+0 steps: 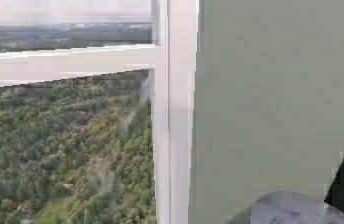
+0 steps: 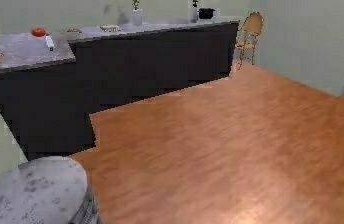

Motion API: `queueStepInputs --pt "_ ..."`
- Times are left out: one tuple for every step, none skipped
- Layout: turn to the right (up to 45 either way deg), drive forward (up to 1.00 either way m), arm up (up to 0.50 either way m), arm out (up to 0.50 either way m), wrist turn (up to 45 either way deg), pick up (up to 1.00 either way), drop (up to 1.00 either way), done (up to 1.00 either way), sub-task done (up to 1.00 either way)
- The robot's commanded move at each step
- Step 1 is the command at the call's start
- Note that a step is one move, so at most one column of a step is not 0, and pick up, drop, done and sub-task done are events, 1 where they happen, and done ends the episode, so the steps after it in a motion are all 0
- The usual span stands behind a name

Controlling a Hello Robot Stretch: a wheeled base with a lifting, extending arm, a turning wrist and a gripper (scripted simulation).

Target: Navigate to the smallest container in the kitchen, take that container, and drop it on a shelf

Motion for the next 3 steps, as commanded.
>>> queueStepInputs --pt "45.0 0.0 0.0 0.0 0.0 0.0 0.0 0.0 0.0" --pt "45.0 0.0 0.0 0.0 0.0 0.0 0.0 0.0 0.0" --pt "45.0 0.0 0.0 0.0 0.0 0.0 0.0 0.0 0.0"
